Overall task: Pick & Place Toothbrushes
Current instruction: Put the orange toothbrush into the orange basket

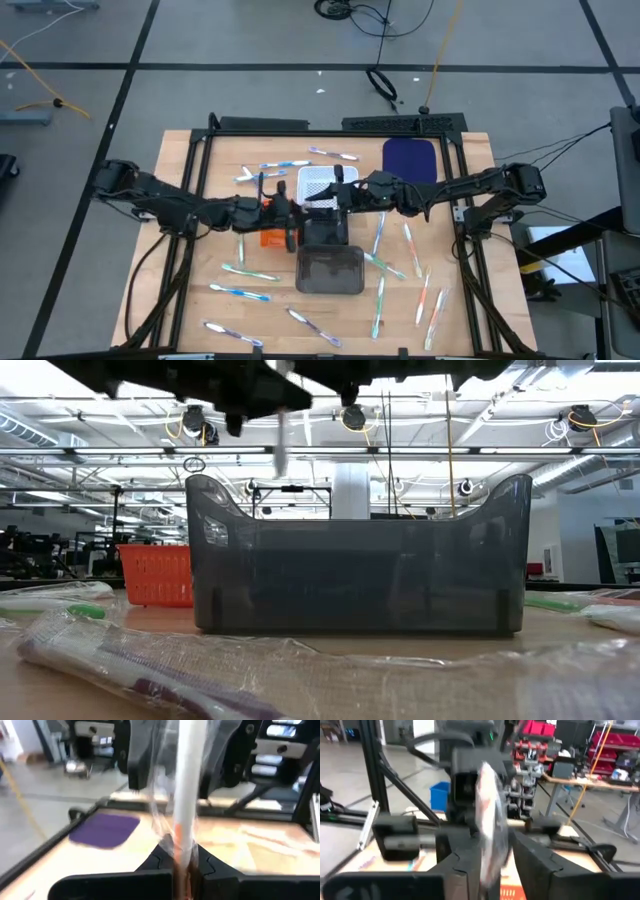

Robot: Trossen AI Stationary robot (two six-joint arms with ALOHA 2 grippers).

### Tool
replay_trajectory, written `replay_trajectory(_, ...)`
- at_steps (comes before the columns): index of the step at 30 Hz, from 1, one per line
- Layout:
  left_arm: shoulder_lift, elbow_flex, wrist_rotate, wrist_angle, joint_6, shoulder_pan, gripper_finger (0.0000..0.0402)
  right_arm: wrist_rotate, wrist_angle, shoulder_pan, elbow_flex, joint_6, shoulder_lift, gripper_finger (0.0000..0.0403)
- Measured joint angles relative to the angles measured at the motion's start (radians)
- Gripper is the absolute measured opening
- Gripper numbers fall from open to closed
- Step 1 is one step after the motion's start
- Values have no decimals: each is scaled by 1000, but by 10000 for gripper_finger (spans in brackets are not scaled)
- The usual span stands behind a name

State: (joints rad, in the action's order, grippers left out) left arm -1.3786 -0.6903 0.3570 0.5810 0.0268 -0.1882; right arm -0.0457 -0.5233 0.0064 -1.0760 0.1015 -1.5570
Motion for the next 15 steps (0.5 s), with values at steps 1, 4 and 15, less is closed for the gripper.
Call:
replay_trajectory(1, 21, 0, 19, -41, 17, -7, 3, 2, 13, 0, 0, 1, 0, 115)
replay_trajectory(4, 78, 0, 94, -156, 58, -36, 3, 7, 60, -2, 0, 19, -1, 133)
replay_trajectory(15, 180, -1, 275, -538, 438, -90, 3, -3, 239, 5, 0, 13, -1, 145)
